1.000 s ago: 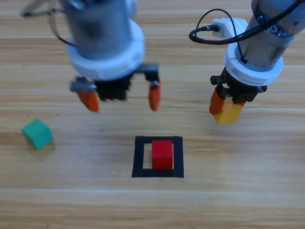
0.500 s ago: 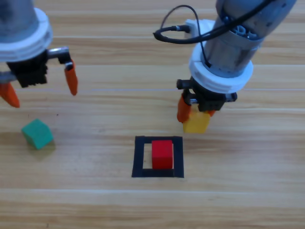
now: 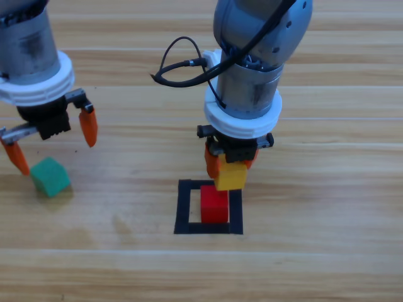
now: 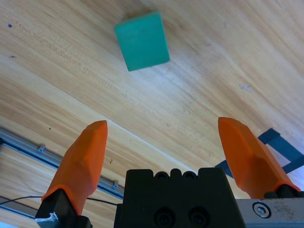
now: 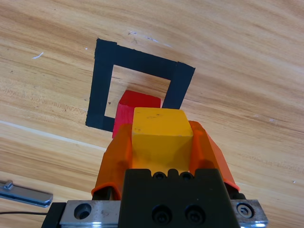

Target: Stack the blocks in the rectangular block: red at the bottom, yellow in the middle, green on top

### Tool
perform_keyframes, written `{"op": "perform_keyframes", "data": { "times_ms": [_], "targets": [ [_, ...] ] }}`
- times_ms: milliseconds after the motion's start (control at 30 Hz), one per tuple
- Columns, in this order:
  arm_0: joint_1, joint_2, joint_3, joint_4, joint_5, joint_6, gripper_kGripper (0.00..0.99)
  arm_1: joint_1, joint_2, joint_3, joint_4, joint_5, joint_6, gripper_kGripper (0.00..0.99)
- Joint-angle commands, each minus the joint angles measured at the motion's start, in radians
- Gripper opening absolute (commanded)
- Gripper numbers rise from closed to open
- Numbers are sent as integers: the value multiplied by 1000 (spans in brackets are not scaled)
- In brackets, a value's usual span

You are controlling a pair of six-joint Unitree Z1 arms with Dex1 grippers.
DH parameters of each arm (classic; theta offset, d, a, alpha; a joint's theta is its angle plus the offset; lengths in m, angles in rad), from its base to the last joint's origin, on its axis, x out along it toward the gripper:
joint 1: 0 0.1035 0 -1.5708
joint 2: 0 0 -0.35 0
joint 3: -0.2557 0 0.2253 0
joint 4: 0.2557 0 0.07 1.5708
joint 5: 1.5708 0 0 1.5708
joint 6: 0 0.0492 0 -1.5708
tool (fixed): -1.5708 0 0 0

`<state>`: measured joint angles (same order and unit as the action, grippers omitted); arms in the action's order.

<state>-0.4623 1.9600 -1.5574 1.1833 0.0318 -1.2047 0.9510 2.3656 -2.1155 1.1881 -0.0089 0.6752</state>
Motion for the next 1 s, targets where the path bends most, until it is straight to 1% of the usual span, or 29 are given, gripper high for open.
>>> {"op": "perform_keyframes", "data": {
  "times_ms": [33,167,333,367,433,533,767,1000],
  "targets": [
    [122,28,86,-71,-56,27,974,40,58,-21,16,-6,7,199],
    [160,34,109,-100,-81,60,960,54,58,-30,21,-9,17,201],
    [180,51,115,-119,-95,83,959,63,63,-40,22,-9,32,201],
    [185,54,117,-125,-99,88,959,64,66,-44,22,-9,35,209],
    [192,54,128,-134,-101,90,959,66,70,-47,24,-9,38,299],
    [202,53,145,-151,-101,90,960,66,84,-52,24,-9,40,308],
    [203,54,206,-234,-90,83,960,66,119,-86,44,-13,40,308],
    [189,63,238,-287,-47,85,959,66,135,-95,44,-14,38,308]
  ]
}}
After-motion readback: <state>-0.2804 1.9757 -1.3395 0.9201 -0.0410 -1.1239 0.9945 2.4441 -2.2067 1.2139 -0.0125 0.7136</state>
